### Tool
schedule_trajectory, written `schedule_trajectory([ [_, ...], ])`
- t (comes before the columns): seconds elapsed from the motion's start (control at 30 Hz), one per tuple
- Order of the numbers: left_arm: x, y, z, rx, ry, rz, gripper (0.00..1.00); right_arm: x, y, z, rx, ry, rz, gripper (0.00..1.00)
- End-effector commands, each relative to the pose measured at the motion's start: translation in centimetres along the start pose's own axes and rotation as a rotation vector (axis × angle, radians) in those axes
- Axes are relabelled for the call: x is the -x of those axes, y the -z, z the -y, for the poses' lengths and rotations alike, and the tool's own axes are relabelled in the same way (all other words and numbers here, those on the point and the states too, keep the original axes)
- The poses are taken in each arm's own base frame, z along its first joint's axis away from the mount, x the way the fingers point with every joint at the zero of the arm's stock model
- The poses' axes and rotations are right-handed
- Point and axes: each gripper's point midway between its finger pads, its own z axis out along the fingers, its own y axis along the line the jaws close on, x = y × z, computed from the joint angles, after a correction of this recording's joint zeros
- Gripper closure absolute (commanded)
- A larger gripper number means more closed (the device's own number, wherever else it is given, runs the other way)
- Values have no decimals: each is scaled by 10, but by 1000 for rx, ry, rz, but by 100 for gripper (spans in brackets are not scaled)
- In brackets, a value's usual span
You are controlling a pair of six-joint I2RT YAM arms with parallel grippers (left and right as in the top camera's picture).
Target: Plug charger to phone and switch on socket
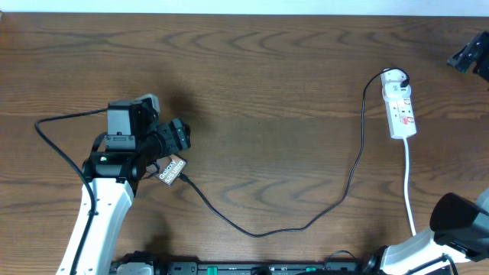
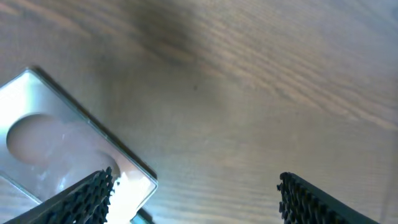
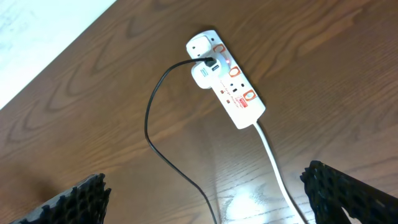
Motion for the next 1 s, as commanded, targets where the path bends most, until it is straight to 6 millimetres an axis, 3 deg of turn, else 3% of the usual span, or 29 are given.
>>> schedule_trajectory([
  [0.0,10,9,4,-1,-31,38,16,0,3,-2,-3,-7,9,1],
  [0.17,25,21,8,-20,-70,193,16,0,3,-2,-3,-7,9,1],
  [0.43,39,61,10,-58,-143,641,16,0,3,-2,-3,-7,9,1],
  [0.6,30,89,4,-105,-155,857,16,0,3,-2,-3,-7,9,1],
  [0.73,16,100,-5,-115,-183,974,16,0,3,-2,-3,-7,9,1],
  [0.97,-11,86,-20,-107,-227,1010,16,0,3,-2,-3,-7,9,1],
])
